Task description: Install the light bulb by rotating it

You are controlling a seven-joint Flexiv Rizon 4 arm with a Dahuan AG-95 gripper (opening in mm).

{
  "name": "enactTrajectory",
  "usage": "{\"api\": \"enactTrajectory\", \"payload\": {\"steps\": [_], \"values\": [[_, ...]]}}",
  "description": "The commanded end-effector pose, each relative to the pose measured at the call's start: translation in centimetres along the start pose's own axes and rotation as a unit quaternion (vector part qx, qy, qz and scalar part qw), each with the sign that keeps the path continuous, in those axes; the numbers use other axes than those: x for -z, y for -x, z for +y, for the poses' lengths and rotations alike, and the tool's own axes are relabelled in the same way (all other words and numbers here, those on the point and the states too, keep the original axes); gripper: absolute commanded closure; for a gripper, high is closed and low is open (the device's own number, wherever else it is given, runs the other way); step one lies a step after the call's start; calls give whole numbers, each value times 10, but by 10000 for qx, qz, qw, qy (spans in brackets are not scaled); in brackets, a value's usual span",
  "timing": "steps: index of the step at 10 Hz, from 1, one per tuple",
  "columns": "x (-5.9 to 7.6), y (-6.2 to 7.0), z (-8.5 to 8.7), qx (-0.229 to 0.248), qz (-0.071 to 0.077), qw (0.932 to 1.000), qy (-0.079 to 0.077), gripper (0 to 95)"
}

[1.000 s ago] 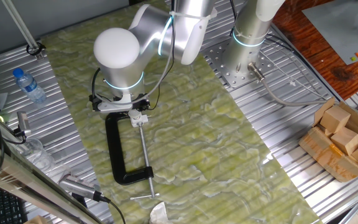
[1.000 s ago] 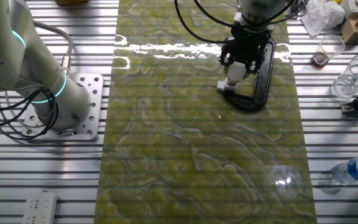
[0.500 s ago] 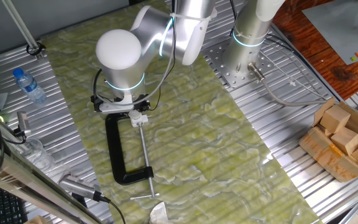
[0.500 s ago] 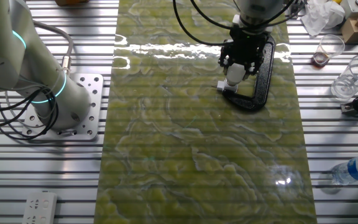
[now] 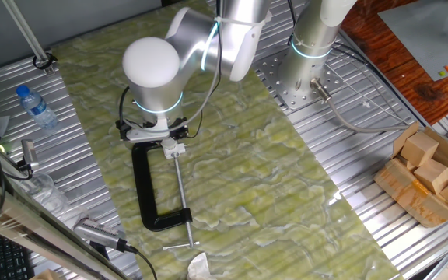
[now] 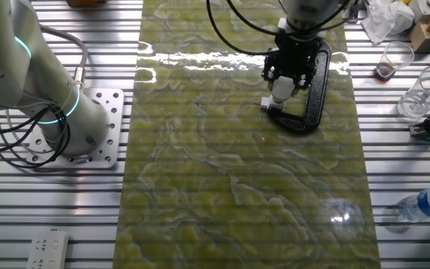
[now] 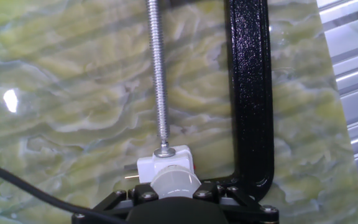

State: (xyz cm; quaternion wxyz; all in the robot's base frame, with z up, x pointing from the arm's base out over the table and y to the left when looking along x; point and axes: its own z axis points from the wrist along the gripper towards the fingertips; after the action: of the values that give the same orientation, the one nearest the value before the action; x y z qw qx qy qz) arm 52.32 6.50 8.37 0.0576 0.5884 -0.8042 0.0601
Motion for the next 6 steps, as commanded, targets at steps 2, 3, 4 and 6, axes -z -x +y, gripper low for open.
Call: {"api": "enactTrajectory", "payload": {"steps": [2, 3, 4, 6], "values": [[0, 1, -1, 50, -9, 10000, -9, 380], [0, 1, -1, 54, -11, 10000, -5, 380], [1, 0, -1, 55, -43, 10000, 6, 380], [7, 0, -2, 119, -130, 9998, 27, 380]]}}
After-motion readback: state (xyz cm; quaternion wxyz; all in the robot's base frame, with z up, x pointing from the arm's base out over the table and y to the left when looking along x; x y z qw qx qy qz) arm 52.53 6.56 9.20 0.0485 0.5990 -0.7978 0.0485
